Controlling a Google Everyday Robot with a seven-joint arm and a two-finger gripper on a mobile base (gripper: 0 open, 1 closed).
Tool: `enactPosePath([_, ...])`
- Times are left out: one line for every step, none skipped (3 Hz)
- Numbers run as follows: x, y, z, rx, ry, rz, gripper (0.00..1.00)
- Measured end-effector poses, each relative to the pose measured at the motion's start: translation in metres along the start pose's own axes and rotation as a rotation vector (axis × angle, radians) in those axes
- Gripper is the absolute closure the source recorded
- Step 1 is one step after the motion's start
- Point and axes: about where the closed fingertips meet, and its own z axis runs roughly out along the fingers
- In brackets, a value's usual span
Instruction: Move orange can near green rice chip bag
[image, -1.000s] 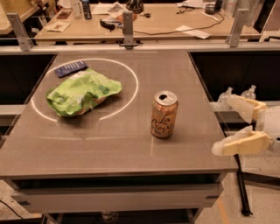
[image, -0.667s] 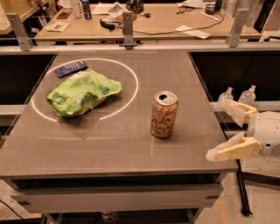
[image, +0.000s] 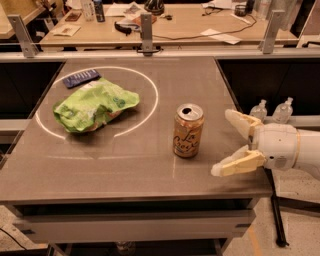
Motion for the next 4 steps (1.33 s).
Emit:
enactPosePath([0.000,0.000,0.001,-0.001,0.000,0.000,0.00])
enactPosePath([0.000,0.000,0.005,0.022,-0.019,0.026,0.00])
enactPosePath([0.001,-0.002,0.011,0.048,-0.036,0.052,0.00])
enactPosePath([-0.002,-0.005,0.023,0.049,-0.051,0.058,0.00])
